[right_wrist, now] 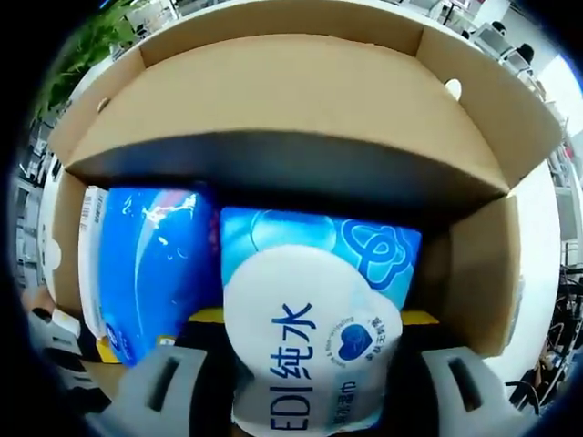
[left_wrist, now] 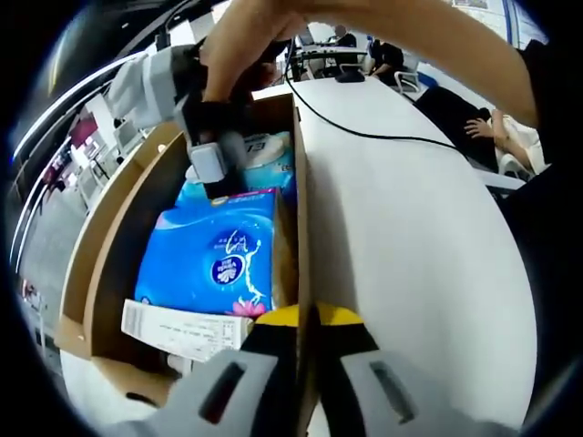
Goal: Operate the shoe box by opening the lid, removing the specified soft item, and placing it in the target area until the item is outside and the box remains undamaged.
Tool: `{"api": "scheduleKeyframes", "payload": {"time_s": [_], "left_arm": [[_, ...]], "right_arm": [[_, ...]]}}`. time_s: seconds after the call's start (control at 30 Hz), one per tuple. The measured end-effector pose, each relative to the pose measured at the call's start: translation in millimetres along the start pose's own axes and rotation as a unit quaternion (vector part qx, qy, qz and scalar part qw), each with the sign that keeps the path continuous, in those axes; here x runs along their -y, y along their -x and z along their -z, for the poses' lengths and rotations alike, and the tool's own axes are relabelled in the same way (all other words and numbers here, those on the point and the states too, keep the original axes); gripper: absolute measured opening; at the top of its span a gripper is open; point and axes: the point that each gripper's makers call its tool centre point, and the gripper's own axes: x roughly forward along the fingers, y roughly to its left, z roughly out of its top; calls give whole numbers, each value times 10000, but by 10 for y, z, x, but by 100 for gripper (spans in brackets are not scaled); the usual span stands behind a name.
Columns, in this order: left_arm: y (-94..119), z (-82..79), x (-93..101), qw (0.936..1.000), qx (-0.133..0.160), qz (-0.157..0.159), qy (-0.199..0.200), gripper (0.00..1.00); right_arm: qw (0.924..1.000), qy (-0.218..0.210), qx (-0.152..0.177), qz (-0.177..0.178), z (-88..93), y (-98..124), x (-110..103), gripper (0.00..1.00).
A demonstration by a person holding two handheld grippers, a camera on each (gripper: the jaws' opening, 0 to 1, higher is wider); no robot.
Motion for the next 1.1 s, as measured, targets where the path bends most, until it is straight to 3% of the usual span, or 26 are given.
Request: {"api": "scheduleKeyframes", "payload": {"time_s": [0.2, 0.43, 0.53, 0.67, 0.77, 0.93, 1.1], "left_arm": [[0, -4, -4, 10000, -2, 3, 18, 2], [-7, 0, 13, 9999, -91, -50, 48, 2], [-4, 34, 9, 9989, -451, -79, -54, 2], [-29, 67, -57, 9947, -907, 242, -414, 2], [-28, 61, -33, 9929, -1154, 238, -167, 2], [-9, 80, -2, 9923, -1191, 285, -195, 2], [13, 76, 15, 9936, -967, 399, -424, 2]], "right_arm": [[10000, -19, -51, 3, -11, 0, -1, 68], [9998, 43, 208, 30, -18, 11, -12, 68], [9996, 67, 278, 34, -19, 18, -19, 69], [9994, 116, 317, 36, -30, 13, -28, 68], [9993, 138, 334, 35, -45, 17, -22, 68], [9993, 137, 337, 41, 26, 45, -78, 68], [9993, 143, 351, 47, 72, 65, -119, 68]]}}
